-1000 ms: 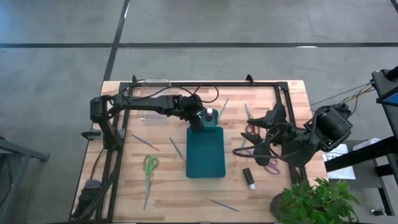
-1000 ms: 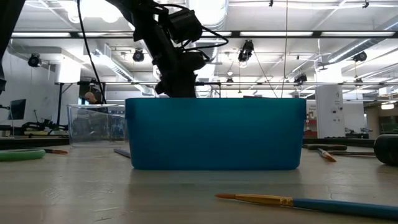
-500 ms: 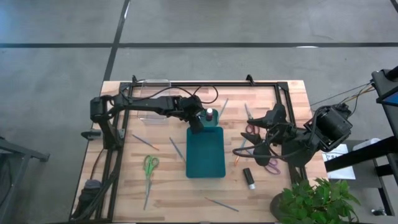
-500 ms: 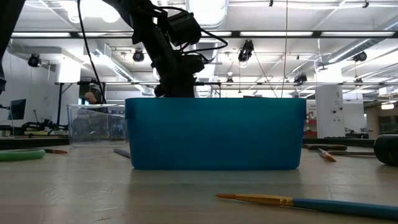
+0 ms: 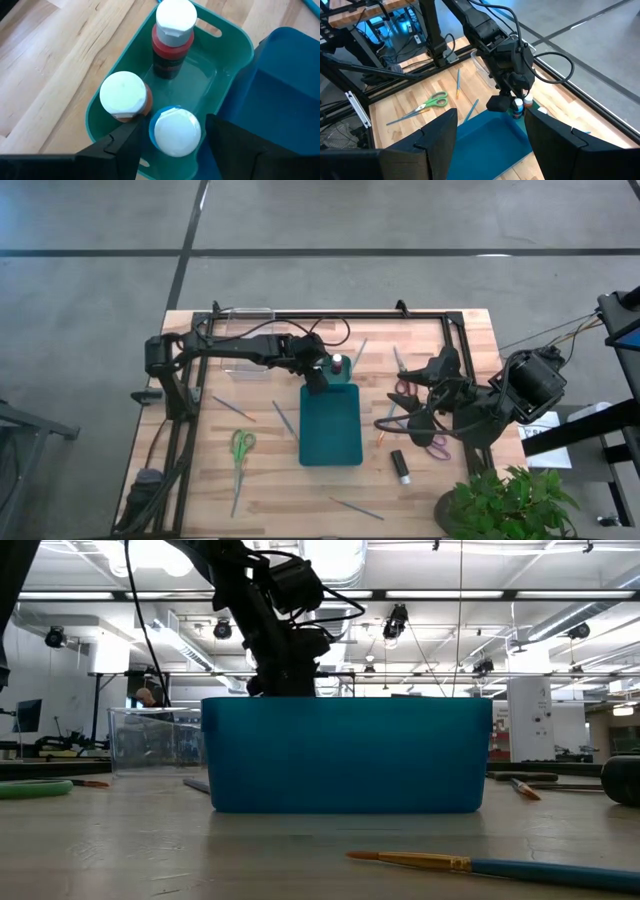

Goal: Pick & Place Paint Supplies
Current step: Put the black paint bottle into the green bin

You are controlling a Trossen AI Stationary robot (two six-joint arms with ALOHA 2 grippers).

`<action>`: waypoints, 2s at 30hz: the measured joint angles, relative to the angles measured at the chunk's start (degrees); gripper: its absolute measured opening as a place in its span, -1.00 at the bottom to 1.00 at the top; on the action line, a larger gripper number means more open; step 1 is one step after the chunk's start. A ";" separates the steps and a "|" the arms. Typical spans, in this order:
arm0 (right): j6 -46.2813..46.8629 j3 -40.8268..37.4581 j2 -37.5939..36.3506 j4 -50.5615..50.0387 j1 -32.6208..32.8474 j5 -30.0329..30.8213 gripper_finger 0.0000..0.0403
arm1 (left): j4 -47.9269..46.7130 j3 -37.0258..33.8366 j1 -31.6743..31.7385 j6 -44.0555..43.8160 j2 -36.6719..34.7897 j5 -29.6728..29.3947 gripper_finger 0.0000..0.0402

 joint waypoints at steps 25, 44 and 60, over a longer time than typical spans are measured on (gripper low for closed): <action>-3.21 0.00 0.00 -0.11 0.00 -3.06 0.14 | -2.24 0.00 -2.09 7.25 -19.10 7.32 0.10; 16.28 -21.82 0.07 -0.03 -12.99 -32.27 0.14 | -10.71 0.00 -9.20 9.82 -43.38 -4.92 0.10; 44.65 -43.27 -0.39 7.92 -3.96 -36.49 0.14 | -17.31 0.00 -9.20 12.88 -46.00 -5.26 0.10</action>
